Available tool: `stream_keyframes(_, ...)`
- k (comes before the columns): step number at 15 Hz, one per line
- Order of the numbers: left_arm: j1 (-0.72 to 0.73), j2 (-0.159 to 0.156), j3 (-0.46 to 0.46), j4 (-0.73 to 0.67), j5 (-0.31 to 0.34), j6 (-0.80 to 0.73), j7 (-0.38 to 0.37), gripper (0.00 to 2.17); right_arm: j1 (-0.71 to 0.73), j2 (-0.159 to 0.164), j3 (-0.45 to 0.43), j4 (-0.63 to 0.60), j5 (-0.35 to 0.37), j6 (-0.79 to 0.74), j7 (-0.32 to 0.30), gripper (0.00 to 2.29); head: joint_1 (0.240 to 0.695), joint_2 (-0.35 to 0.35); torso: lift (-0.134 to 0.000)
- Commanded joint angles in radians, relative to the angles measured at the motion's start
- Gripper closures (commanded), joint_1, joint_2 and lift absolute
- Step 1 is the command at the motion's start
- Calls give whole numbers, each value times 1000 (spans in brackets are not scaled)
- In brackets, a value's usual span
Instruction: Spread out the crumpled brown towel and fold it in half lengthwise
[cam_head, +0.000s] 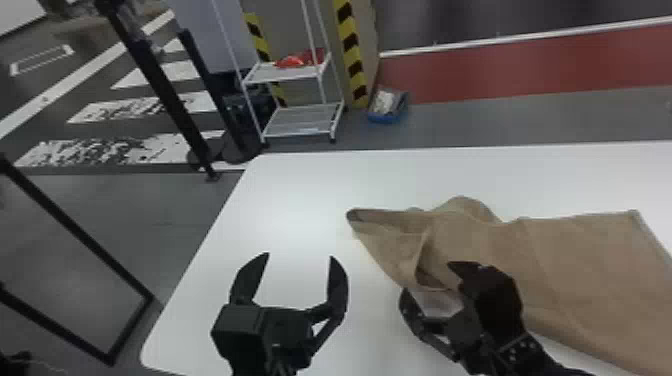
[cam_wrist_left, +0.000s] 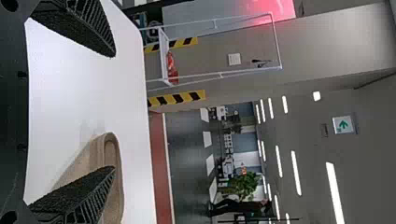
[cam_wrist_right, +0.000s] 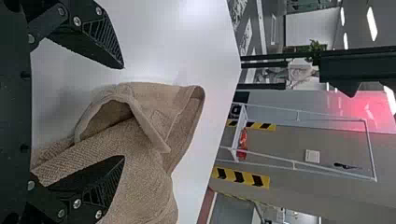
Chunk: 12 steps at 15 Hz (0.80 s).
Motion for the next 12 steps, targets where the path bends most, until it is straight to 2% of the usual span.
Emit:
stream_keyframes(1, 1, -4, -1, 0, 0, 0, -4, -2, -26, 1, 3, 20, -2, 7, 0, 286, 695, 350, -125)
stream_keyframes(2, 1, -4, -1, 0, 0, 0, -6, -2, -41, 1, 8, 39, 3, 10, 0, 286, 695, 350, -125)
stream_keyframes(6, 6, -4, 7, -2, 3, 0, -6, -2, -84, 1, 26, 88, 3, 87, 5, 532, 695, 350, -125)
stream_keyframes(12, 1, -4, 14, -2, 15, 6, -12, -2, -75, 1, 54, 51, -2, 63, 20, 532, 695, 350, -125)
